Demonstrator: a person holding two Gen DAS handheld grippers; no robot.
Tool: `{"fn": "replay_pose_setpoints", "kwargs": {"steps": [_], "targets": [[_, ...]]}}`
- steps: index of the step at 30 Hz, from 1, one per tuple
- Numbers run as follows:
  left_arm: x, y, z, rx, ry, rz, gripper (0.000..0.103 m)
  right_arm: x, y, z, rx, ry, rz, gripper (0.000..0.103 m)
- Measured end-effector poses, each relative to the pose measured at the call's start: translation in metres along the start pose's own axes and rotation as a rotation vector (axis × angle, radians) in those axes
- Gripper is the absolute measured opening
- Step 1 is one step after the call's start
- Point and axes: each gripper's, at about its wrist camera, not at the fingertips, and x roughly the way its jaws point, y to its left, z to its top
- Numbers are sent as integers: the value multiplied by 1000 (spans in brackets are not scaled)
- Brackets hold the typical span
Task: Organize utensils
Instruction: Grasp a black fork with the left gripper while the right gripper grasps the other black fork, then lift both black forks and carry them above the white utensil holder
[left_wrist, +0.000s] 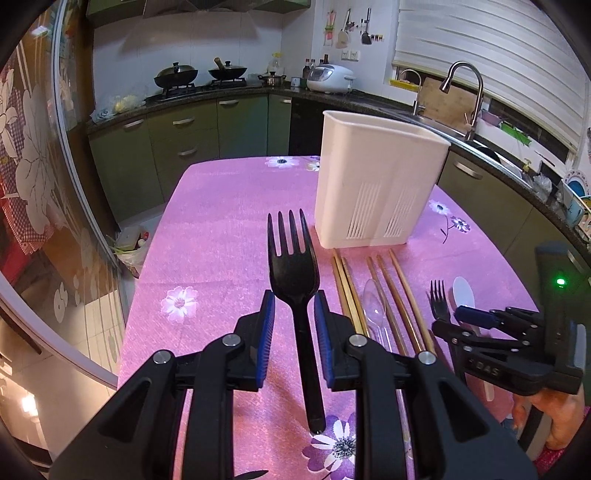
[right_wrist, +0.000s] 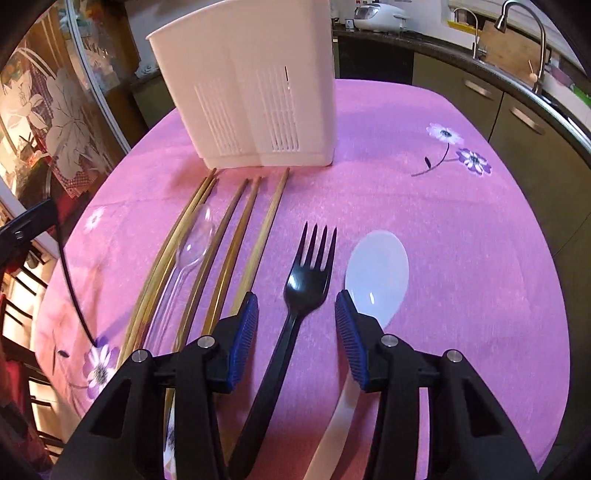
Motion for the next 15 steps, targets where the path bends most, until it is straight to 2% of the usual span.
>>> {"fn": "replay_pose_setpoints", "kwargs": {"steps": [3, 7, 10, 11, 12, 15], "targets": [[-2, 0, -1, 4, 0, -6, 21, 2, 2, 1, -19, 6, -31, 41], [-4, 0, -2, 8, -1, -13, 21, -2, 6, -4, -39, 37, -31, 38], [-7, -1, -2, 14, -7, -18, 21, -2, 7, -4, -51, 39, -54, 27], [-8, -1, -2, 13, -9, -20, 21, -1, 7, -4, -53, 41, -49, 16], [-8, -1, -2, 12, -11, -20, 21, -1, 8, -4, -55, 43, -46, 11], [-9, -1, -2, 15, -10, -19, 21, 0, 10, -2, -68, 50, -42, 10]]}}
